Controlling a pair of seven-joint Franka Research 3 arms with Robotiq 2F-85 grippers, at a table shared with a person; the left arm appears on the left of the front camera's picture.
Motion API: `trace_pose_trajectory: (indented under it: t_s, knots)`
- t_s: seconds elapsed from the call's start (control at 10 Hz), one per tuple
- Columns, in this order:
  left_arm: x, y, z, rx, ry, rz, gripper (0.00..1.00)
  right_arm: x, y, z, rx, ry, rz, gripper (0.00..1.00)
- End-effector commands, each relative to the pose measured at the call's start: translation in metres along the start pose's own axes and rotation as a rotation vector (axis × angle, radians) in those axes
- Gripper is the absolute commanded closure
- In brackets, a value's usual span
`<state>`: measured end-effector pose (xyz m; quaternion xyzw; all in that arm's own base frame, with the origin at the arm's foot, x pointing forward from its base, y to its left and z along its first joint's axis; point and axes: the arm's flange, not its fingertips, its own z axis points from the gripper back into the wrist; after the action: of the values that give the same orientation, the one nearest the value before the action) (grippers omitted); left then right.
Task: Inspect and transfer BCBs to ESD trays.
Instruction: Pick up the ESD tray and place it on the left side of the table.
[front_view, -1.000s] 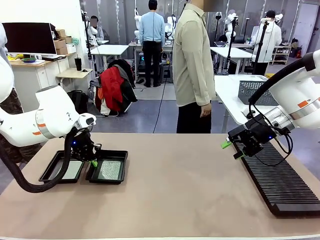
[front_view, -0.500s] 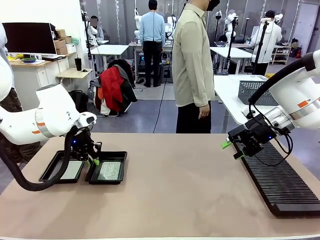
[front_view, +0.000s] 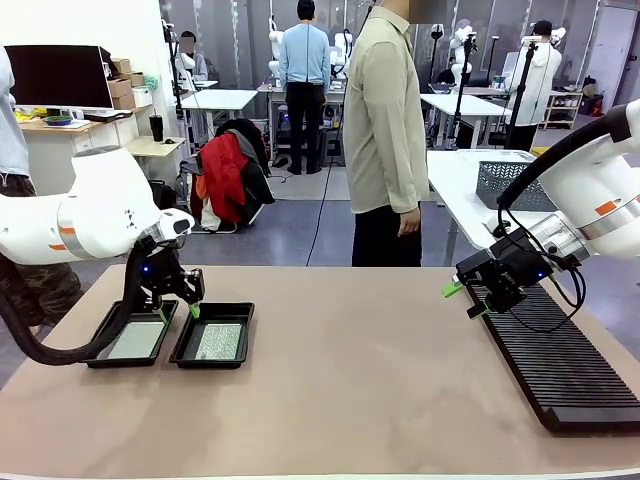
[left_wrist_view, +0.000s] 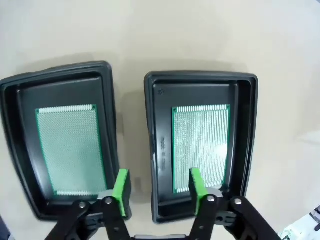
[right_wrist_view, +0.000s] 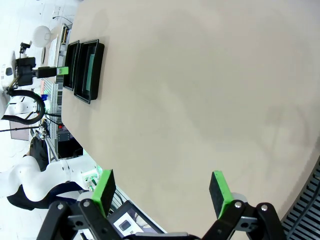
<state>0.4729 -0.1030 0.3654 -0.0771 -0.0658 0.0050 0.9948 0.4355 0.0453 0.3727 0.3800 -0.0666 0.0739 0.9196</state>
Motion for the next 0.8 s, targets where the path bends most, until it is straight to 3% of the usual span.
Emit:
trace_pose_trajectory:
  t_s: [0.0, 0.2, 0.7]
  knots:
    - [-0.021, 0.000, 0.025, 0.069, 0.018, 0.006, 0.08, 0.000, 0.001, 0.000, 0.001, 0.000, -0.007, 0.00]
    - [-0.036, 0.002, 0.054, 0.122, 0.029, 0.005, 0.00, 0.000, 0.001, 0.000, 0.001, 0.000, -0.007, 0.00]
    - [-0.050, 0.007, 0.108, 0.132, 0.023, 0.001, 0.00, 0.000, 0.001, 0.000, 0.001, 0.000, -0.007, 0.00]
